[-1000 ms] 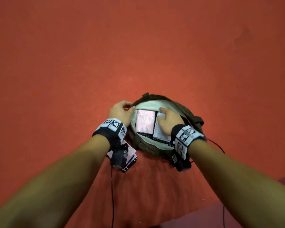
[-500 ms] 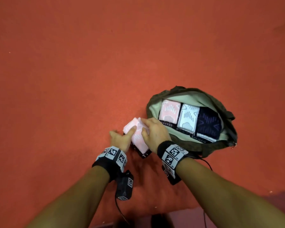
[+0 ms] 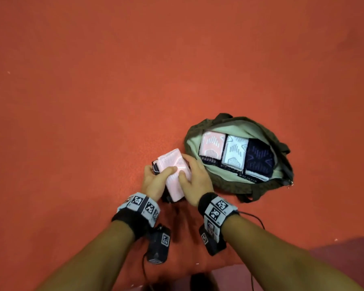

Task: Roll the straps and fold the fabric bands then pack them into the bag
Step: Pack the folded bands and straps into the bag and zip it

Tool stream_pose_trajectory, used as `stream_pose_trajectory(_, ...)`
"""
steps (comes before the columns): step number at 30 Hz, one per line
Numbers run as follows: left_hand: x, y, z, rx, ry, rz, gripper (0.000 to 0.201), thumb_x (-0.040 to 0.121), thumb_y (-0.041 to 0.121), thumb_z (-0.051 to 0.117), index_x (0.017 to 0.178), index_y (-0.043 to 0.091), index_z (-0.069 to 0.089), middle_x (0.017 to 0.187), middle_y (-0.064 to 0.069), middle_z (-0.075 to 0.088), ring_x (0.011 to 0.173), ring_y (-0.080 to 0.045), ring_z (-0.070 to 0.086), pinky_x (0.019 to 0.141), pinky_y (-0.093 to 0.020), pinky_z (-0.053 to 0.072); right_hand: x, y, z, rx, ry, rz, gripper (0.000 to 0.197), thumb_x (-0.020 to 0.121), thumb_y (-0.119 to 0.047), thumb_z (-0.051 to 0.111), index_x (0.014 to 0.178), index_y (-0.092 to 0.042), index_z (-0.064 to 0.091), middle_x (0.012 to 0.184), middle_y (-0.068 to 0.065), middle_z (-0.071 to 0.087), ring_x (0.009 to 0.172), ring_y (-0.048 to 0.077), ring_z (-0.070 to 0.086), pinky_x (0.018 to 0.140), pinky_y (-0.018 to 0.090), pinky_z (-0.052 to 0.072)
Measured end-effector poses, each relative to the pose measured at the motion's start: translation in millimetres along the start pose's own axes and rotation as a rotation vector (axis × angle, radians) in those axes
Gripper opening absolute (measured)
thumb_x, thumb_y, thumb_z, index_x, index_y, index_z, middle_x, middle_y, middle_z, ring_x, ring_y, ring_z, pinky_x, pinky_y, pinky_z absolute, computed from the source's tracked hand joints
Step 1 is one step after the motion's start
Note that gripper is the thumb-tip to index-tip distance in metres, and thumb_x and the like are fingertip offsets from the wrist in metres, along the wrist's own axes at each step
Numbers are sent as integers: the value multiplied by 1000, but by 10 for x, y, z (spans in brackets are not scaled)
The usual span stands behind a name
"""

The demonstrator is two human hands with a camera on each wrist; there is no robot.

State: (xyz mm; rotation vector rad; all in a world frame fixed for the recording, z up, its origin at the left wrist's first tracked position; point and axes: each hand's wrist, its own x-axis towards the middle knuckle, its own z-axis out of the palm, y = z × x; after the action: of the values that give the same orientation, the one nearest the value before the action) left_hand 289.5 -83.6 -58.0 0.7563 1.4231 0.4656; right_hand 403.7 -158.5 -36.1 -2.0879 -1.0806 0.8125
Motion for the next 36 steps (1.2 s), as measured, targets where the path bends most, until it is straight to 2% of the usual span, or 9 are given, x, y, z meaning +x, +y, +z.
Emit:
stream_pose_trajectory(3,-186,340,7,30,-123,67,46,73,18,83,111,17,58,106,-11,72,90,-26,72,84,-45,59,-99,-119,-183,94,52,12,53,90,-42,54,141,-34,44,135,-6,48,119,10,54,103,37,46)
stream_pose_trajectory(7,-353,783,341,58,-362,93,75,57,34,82,127,17,59,116,-12,72,101,-31,72,92,-52,57,-58,-267,-582,276,7,116,61,96,-54,44,153,-47,22,153,-8,35,140,10,36,114,29,28)
stream_pose_trajectory(11,-480,1016,809,121,-495,103,58,74,27,80,128,17,62,115,-12,73,104,-31,71,92,-48,57,41,-157,-881,547,88,256,75,79,-68,50,149,-52,29,141,-11,56,127,14,55,113,43,40)
stream_pose_trajectory(14,-452,1006,1096,257,-512,105,58,79,60,74,123,22,68,113,-4,75,106,-27,71,98,-47,54,111,41,-1041,719,156,331,73,81,-55,60,149,-40,37,131,-11,64,120,11,62,111,44,44)
stream_pose_trajectory(16,-414,978,1224,439,-435,169,70,75,84,57,113,28,72,107,3,75,103,-21,70,100,-43,50,147,98,-1082,737,168,349,62,91,-44,58,149,-35,38,127,-13,65,115,7,64,108,38,46)
stream_pose_trajectory(19,-314,940,1250,601,-119,349,59,100,63,31,93,21,73,94,1,71,86,-18,63,85,-34,42,242,187,-1058,720,215,414,52,93,-43,56,142,-33,44,126,-10,64,116,14,62,107,40,45)
stream_pose_trajectory(24,151,867,1134,949,143,375,74,84,43,72,149,30,40,148,-10,40,133,-35,40,111,-46,36,349,386,-1050,663,220,556,34,92,-46,56,125,-41,47,119,-3,63,114,26,60,108,47,43)
stream_pose_trajectory(27,249,876,1154,954,45,347,41,92,38,65,127,18,59,125,-13,65,113,-36,59,93,-37,47,424,379,-1045,635,163,534,58,71,-63,56,125,-44,49,122,-5,65,115,25,61,108,47,44)
stream_pose_trajectory(36,-41,1141,1112,761,61,621,17,96,29,56,82,21,60,57,3,53,57,-18,51,50,-30,34,751,213,-1160,523,150,473,56,101,-41,48,153,-24,36,134,-2,57,127,25,54,112,35,38)
